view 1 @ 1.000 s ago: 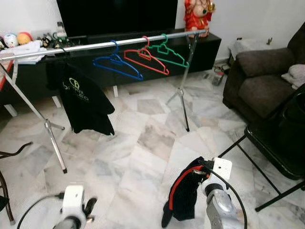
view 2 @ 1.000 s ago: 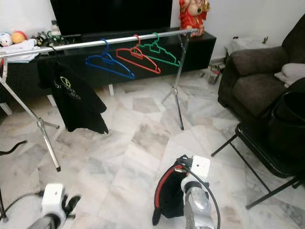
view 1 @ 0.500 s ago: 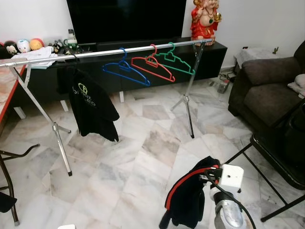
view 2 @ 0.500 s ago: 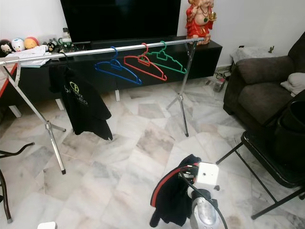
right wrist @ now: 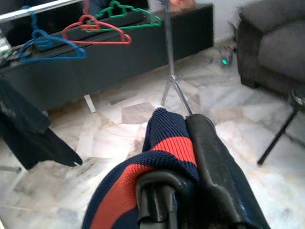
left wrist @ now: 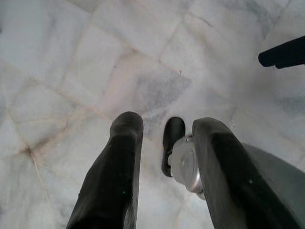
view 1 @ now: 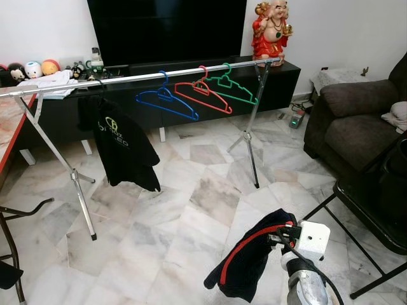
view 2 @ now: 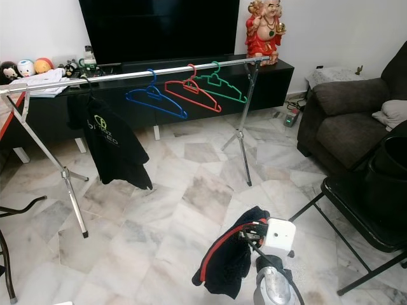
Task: Hang hanger
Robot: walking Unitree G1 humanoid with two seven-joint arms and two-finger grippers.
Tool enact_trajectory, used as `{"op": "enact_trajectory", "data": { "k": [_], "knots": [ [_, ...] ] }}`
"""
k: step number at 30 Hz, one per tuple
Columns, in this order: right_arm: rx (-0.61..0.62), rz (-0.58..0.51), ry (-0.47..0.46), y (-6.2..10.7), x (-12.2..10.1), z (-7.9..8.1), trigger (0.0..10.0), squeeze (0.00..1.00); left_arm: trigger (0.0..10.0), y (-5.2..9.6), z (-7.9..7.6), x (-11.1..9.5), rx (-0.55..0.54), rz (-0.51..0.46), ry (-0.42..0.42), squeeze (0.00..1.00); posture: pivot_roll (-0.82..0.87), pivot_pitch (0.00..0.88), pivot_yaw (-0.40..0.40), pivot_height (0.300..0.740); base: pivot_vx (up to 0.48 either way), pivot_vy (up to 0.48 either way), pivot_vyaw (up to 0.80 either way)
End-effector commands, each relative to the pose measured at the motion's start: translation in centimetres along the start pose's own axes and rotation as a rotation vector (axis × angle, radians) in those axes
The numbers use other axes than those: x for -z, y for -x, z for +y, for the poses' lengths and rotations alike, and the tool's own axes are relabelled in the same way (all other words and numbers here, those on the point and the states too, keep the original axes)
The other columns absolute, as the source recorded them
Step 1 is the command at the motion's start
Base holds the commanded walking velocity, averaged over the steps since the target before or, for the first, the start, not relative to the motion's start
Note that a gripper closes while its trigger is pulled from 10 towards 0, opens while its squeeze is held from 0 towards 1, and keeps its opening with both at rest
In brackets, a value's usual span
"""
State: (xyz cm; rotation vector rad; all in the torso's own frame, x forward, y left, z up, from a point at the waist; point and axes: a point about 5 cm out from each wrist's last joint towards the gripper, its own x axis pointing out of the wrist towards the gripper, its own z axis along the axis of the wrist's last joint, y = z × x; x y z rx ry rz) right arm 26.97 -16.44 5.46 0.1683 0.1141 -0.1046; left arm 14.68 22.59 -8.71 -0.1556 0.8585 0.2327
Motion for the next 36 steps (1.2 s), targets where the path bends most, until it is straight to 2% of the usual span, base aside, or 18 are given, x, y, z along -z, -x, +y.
{"op": "enact_trajectory", "data": {
  "k": [1,13,22,36],
  "knots": [
    [0.003,-0.045,-0.030,-0.3,-1.3,0.3,10.0,0.00,10.0,0.1,0.2,0.5,-0.007,0.014,0.013,0.00,0.10,0.000,0.019,0.740,0.296,0.000,0.00],
    [0.013,-0.017,-0.044,0.1,-0.7,0.4,10.0,0.00,10.0,0.2,-0.3,1.1,0.017,0.046,-0.004,0.00,0.09,0.000,0.026,0.740,0.298,0.000,0.00],
    [0.012,-0.012,-0.050,0.2,-0.7,0.7,10.0,0.00,10.0,0.4,0.4,1.9,0.010,0.093,-0.011,0.00,0.09,0.000,0.035,0.740,0.299,0.000,0.00],
    [0.015,-0.006,-0.039,-0.2,-0.9,0.7,10.0,0.00,10.0,0.3,1.2,1.2,0.004,0.097,-0.005,0.00,0.10,0.005,0.021,0.740,0.299,0.000,0.00]
  ]
}}
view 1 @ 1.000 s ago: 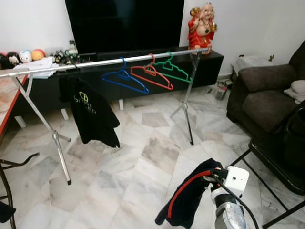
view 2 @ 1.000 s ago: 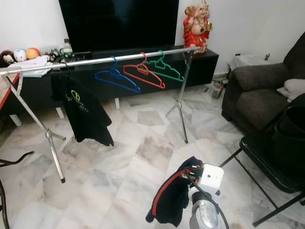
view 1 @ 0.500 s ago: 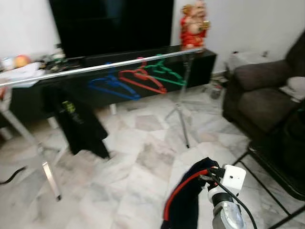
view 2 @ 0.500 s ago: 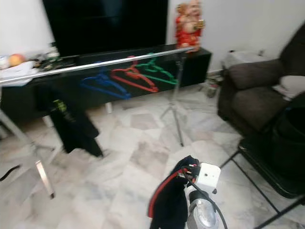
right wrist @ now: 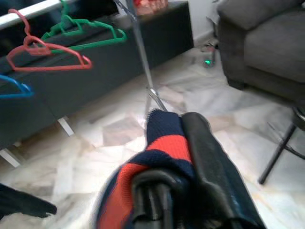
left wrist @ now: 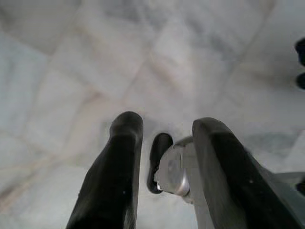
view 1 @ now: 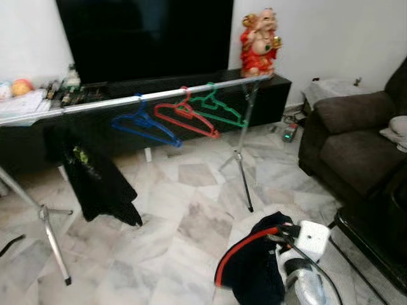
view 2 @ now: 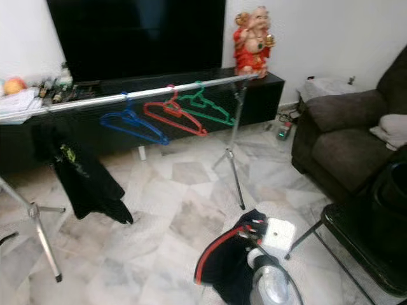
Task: Hang hanger
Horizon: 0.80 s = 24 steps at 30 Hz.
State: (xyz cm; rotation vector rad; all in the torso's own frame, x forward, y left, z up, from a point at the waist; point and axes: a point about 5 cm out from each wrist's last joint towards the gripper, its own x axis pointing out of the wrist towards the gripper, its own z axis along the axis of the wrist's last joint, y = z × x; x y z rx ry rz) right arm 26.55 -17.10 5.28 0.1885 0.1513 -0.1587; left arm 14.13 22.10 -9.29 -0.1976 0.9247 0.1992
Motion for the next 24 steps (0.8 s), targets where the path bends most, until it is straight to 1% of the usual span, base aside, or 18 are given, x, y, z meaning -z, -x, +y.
{"op": "enact_trajectory", "data": {
  "k": [1,5,9,14,19,24],
  "knots": [
    [-0.040,-0.039,-0.018,-0.5,-1.0,1.5,10.0,0.00,10.0,0.3,1.6,0.2,-0.037,0.024,-0.019,0.00,0.09,0.008,0.022,0.740,0.300,0.000,0.00],
    [-0.043,-0.036,-0.015,-0.5,-1.0,1.5,10.0,0.00,10.0,0.2,1.7,-0.2,-0.038,0.024,-0.017,0.00,0.09,0.013,0.024,0.740,0.299,0.000,0.00],
    [-0.045,-0.026,-0.002,-0.5,-0.9,1.4,10.0,0.00,10.0,-0.3,0.6,-1.3,-0.026,0.012,-0.020,0.00,0.09,0.021,0.023,0.740,0.298,0.000,0.00],
    [-0.044,-0.022,0.007,-0.6,-1.0,1.1,10.0,0.00,10.0,-0.7,-0.2,-2.0,-0.020,0.004,-0.018,0.00,0.08,0.030,0.023,0.740,0.240,0.000,0.00],
    [-0.047,-0.016,0.015,-0.6,-0.9,1.0,10.0,0.00,10.0,-0.5,0.1,-1.7,-0.022,0.010,-0.016,0.00,0.08,0.033,0.023,0.740,0.000,0.000,0.00],
    [-0.047,0.010,0.023,-0.5,-0.3,0.9,10.0,0.00,10.0,-0.5,0.4,-1.7,-0.025,0.011,-0.014,0.00,0.09,0.040,0.024,0.740,0.000,0.000,0.00]
  ]
}}
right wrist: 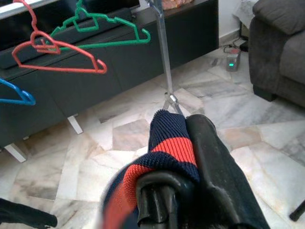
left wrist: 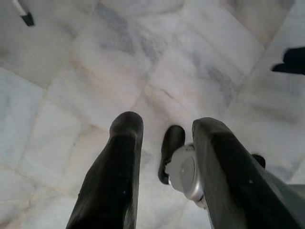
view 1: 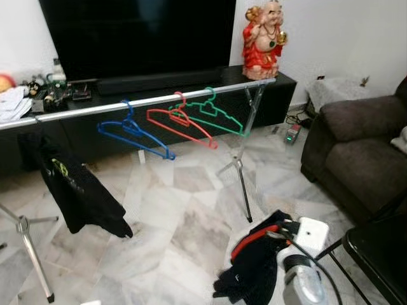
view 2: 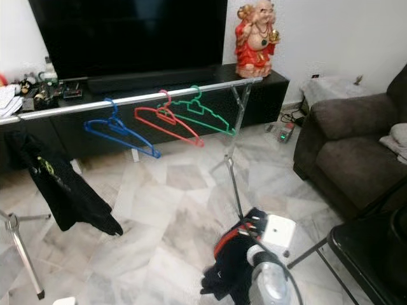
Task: Hang hanger
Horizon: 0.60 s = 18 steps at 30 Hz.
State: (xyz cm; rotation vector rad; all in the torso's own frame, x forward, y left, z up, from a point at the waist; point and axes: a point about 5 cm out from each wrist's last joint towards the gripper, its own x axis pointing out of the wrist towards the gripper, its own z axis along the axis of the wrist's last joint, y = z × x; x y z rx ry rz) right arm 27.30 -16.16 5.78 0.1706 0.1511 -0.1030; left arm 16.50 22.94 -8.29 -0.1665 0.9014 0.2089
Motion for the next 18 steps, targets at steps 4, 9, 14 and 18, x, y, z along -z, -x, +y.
{"op": "enact_trajectory", "data": {
  "k": [4,9,14,18],
  "knots": [
    [0.002,0.004,0.016,0.01,0.10,-0.25,10.0,0.00,10.0,0.22,0.28,0.98,-0.006,0.038,0.005,0.00,0.08,0.042,0.025,0.740,0.000,0.000,0.00],
    [0.000,-0.001,0.023,-0.01,0.09,-0.26,10.0,0.00,10.0,0.23,0.26,0.98,0.000,0.038,0.004,0.00,0.08,0.041,0.025,0.740,0.000,0.000,0.00],
    [-0.002,0.002,0.016,0.00,0.16,-0.26,10.0,0.00,10.0,0.25,0.29,1.04,0.001,0.038,0.004,0.00,0.09,0.039,0.024,0.740,0.256,0.000,0.00],
    [-0.003,0.005,0.012,0.05,0.23,-0.23,10.0,0.00,10.0,0.27,0.29,1.12,0.002,0.040,0.004,0.00,0.09,0.040,0.023,0.740,0.275,0.000,0.00]
  ]
}}
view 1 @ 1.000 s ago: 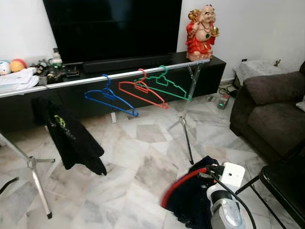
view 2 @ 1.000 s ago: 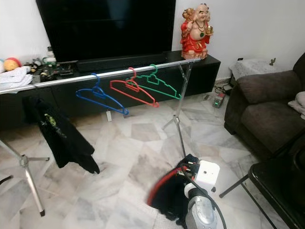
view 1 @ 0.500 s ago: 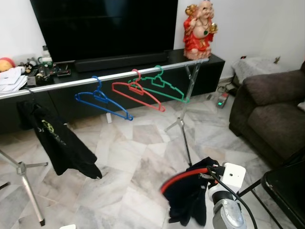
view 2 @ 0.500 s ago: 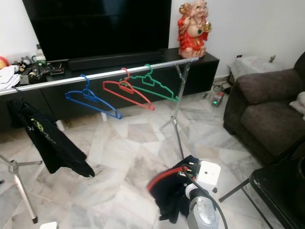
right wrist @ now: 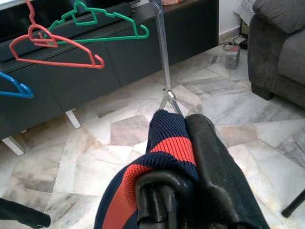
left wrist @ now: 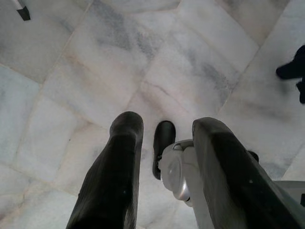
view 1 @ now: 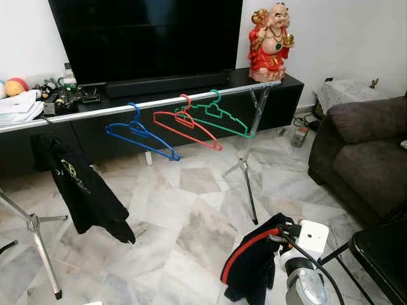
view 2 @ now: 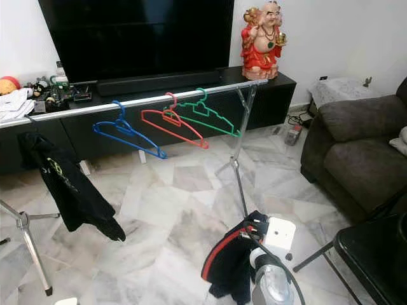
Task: Hang hanger
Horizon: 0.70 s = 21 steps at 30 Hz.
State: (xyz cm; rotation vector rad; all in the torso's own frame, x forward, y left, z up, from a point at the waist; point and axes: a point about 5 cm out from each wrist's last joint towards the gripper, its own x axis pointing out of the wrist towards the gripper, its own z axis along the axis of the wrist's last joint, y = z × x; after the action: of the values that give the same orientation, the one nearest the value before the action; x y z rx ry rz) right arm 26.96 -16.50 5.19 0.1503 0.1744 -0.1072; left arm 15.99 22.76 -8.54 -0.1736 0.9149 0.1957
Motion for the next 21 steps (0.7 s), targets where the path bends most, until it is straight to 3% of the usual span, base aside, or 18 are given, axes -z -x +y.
{"op": "enact_trajectory", "data": {
  "k": [1,21],
  "knots": [
    [-0.010,-0.016,-0.009,-0.15,-0.33,0.24,10.0,0.00,10.0,0.14,0.33,0.54,-0.011,0.025,0.005,0.00,0.09,0.040,0.023,0.740,0.277,0.000,0.00],
    [-0.037,-0.015,0.007,-0.07,-0.20,0.81,10.0,0.00,10.0,0.26,0.52,0.84,-0.004,0.031,-0.001,0.00,0.09,0.018,0.025,0.740,0.309,0.000,0.00]
  ]
}}
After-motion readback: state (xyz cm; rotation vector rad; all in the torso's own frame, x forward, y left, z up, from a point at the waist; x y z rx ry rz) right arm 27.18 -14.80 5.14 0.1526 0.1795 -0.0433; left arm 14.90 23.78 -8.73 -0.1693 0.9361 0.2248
